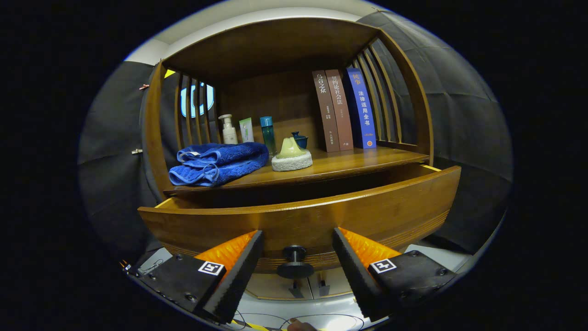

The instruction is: Pull open the drawer, take out the items inside it, and place them on the countertop above the cabinet.

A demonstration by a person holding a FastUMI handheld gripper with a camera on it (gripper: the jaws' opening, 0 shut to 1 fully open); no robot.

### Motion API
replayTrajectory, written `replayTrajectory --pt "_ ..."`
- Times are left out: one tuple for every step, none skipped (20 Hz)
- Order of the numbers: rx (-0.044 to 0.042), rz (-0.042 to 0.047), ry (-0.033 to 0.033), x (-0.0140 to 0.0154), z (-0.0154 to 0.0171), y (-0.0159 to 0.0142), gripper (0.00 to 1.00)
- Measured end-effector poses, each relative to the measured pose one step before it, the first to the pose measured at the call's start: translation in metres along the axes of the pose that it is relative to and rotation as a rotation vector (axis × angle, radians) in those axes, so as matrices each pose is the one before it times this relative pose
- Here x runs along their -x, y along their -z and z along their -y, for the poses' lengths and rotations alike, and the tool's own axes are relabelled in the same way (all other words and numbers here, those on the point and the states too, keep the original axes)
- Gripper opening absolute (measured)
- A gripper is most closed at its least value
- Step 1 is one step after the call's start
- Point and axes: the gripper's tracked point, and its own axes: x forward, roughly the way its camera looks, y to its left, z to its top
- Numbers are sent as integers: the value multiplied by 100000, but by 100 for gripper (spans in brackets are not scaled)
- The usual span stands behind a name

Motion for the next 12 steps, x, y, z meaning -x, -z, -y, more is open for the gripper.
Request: replayTrajectory --pt "175 -204 -68 -808 52 -113 100" --pt "92 48 -101 -671 40 -171 100" --pt "92 -7 -53 -652 -34 -104 99" --pt "68 83 0 -463 37 -90 100" --pt "12 26 12 -505 -44 -79 100" --pt "-191 -63 105 43 -692 -885 100" --pt "-88 73 70 -255 13 -67 100" --pt "-200 -76 25 -306 55 -85 99" --pt "-229 -11 -53 -281 -95 -30 100" --pt "-214 -191 -84 -338 -42 -1 100" --pt "-84 -336 97 -153 82 -112 100" --pt "38 359 415 -315 39 -183 100"
